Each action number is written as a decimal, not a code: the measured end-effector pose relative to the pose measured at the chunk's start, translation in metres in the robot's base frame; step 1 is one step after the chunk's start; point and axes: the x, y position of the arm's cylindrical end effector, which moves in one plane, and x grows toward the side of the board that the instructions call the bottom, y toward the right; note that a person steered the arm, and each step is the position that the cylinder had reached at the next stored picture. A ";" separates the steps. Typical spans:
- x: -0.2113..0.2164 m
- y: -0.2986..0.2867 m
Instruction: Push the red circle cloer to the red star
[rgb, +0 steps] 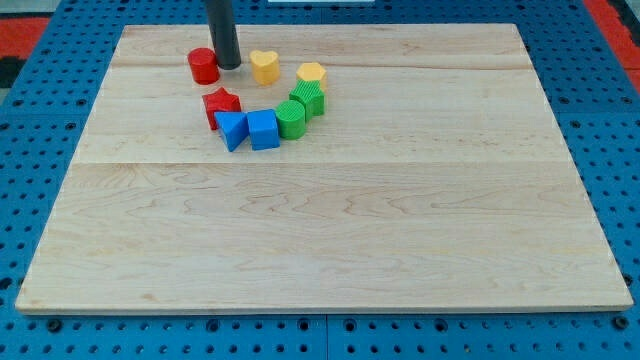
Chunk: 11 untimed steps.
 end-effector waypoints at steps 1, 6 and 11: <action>-0.008 -0.015; -0.014 -0.058; 0.045 -0.043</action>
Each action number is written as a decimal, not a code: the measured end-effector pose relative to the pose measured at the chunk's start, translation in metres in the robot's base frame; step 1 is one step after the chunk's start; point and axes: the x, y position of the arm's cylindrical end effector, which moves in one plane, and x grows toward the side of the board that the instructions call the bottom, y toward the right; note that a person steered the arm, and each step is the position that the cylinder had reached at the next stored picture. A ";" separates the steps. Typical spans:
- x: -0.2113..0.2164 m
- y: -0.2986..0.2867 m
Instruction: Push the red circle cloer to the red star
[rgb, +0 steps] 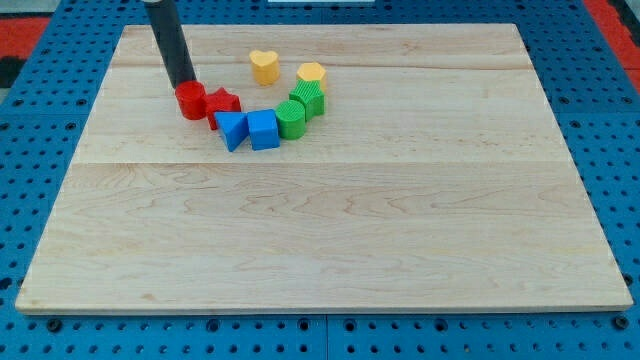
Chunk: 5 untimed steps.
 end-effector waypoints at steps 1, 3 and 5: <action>0.000 0.004; 0.003 0.013; -0.008 0.043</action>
